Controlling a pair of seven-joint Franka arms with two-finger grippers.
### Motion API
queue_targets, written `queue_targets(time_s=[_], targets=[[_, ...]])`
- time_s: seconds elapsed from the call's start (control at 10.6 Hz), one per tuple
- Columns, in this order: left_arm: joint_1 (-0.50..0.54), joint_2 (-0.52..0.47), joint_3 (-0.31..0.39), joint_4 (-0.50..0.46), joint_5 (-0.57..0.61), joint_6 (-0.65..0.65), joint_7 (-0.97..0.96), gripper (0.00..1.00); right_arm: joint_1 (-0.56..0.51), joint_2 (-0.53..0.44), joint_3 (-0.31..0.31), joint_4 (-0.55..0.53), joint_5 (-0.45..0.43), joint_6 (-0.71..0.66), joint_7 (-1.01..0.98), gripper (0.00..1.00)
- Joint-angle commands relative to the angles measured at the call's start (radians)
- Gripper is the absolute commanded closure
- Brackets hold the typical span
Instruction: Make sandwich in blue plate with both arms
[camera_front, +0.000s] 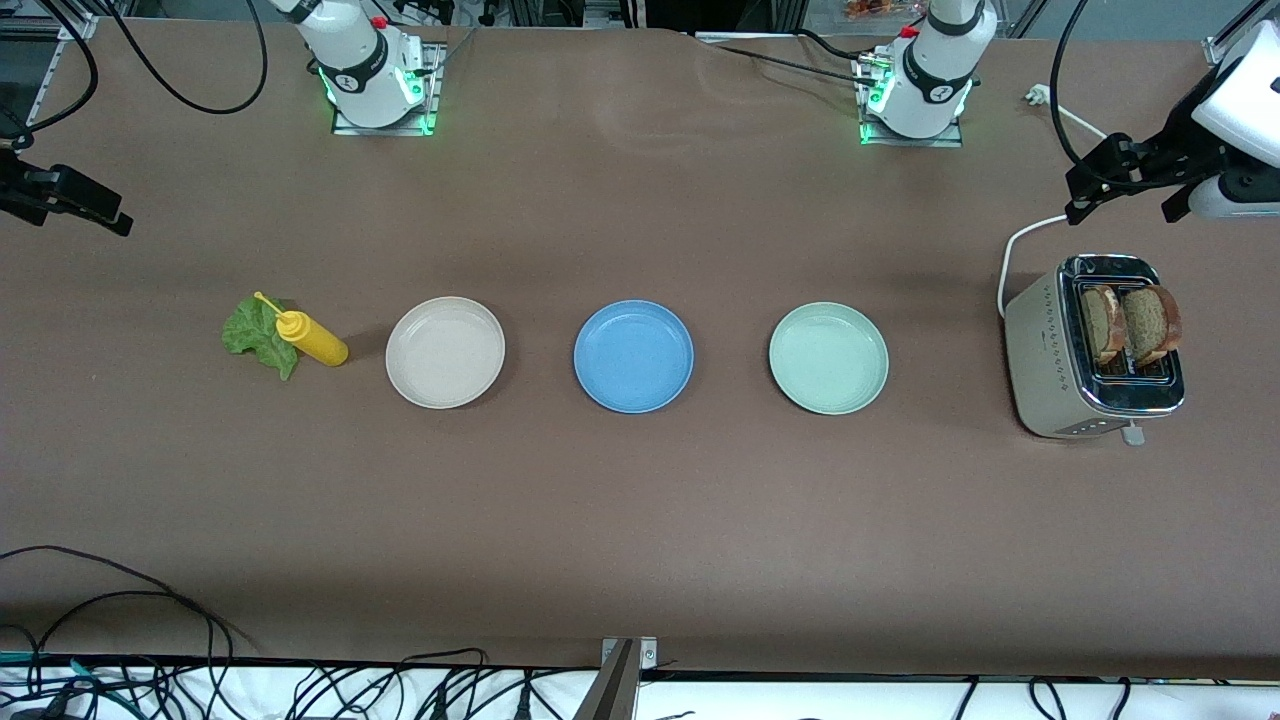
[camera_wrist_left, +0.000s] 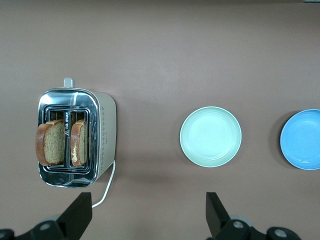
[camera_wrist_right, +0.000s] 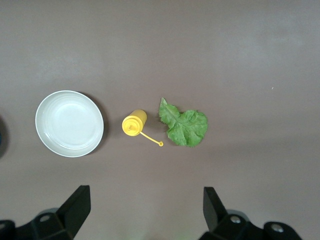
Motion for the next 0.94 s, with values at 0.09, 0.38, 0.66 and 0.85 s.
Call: queue_targets(time_s=[0.09,0.38,0.66,0.85], targets=[[-0.001,-0.001,-0.005,0.015,0.014,-0.019,-0.008,0.00,-0.012,0.007,0.012,0.023,-0.005,-0.024,0.008,0.00],[-0.002,-0.001,-0.007,0.015,0.012,-0.019,-0.008,0.00,-0.009,0.007,0.012,0.025,-0.004,-0.022,0.013,0.00],[-0.002,-0.001,-0.007,0.015,0.012,-0.019,-0.008,0.00,-0.010,0.008,0.011,0.025,-0.004,-0.024,0.011,0.00],[-0.002,-0.001,-0.004,0.015,0.014,-0.019,-0.008,0.00,-0.010,0.008,0.011,0.025,-0.004,-0.024,0.013,0.00]])
